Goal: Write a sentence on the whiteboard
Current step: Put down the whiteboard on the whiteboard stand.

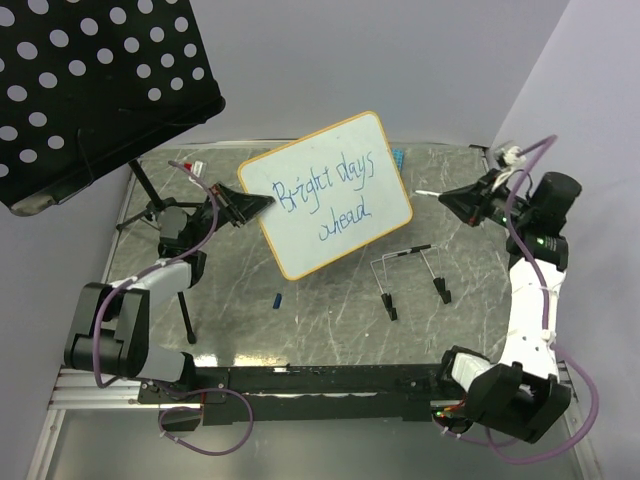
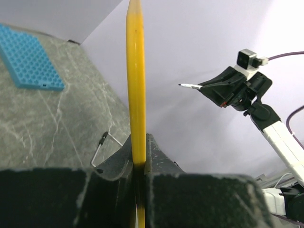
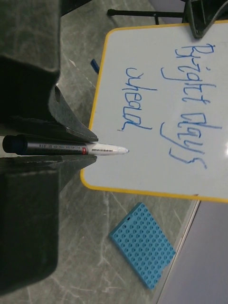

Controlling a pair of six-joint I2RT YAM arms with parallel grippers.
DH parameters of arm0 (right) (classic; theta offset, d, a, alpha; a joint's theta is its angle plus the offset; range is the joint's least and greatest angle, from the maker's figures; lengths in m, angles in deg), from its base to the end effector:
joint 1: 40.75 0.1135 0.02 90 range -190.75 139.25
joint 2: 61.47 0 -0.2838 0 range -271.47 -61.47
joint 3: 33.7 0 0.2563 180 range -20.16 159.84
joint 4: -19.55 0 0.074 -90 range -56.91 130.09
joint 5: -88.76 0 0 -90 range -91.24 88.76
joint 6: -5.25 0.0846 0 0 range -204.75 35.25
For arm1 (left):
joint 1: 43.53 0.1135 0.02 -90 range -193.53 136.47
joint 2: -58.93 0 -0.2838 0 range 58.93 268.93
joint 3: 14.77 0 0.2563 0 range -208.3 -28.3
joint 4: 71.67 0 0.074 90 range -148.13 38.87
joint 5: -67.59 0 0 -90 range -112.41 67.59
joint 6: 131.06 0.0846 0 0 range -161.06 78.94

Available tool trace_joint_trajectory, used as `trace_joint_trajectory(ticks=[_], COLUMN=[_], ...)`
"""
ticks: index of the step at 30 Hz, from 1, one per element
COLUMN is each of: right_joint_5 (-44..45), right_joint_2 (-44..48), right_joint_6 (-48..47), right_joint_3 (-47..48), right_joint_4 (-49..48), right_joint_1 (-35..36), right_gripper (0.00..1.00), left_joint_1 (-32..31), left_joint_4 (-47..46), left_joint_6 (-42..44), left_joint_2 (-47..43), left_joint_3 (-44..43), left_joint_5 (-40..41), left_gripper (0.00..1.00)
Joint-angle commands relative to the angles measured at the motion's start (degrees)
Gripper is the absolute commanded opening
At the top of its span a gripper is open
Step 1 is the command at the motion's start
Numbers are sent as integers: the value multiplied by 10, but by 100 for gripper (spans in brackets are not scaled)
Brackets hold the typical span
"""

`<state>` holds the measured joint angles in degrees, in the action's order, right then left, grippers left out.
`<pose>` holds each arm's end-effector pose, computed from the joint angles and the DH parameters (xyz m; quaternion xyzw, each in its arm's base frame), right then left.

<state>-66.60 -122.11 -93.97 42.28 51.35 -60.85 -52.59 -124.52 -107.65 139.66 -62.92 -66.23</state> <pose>0.2451 -0.0078 0.3977 -0.2578 0.7018 0.2909 0.5969 0.3038 -0.1078 0.3024 0.0132 0.6122 -0.6353 0.4705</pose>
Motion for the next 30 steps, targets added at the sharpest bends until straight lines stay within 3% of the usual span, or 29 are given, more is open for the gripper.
trace_joint_trajectory(ticks=[1, 7, 14, 20, 25, 30], right_joint_5=[-74, -109, -134, -163, -175, -200], right_joint_2=[20, 42, 65, 83, 100, 101], right_joint_6=[71, 105, 97, 118, 103, 136], right_joint_3=[-21, -26, 11, 23, 48, 60], right_joint_4=[-81, -103, -57, -67, -26, -44], right_joint_1=[-62, -93, -109, -135, -137, -137], right_gripper=[0, 0, 0, 0, 0, 0], left_joint_1=[1, -22, -82, -131, -155, -189], left_joint_4=[-139, -113, -56, -37, -63, -81], left_joint_6=[-2, 15, 74, 109, 102, 101], left_joint_2=[-56, -79, -95, -72, -34, 2], left_joint_3=[-48, -52, -57, -80, -93, -94], left_joint_5=[-2, -7, 28, 61, 83, 113], left_gripper=[1, 1, 1, 1, 1, 1])
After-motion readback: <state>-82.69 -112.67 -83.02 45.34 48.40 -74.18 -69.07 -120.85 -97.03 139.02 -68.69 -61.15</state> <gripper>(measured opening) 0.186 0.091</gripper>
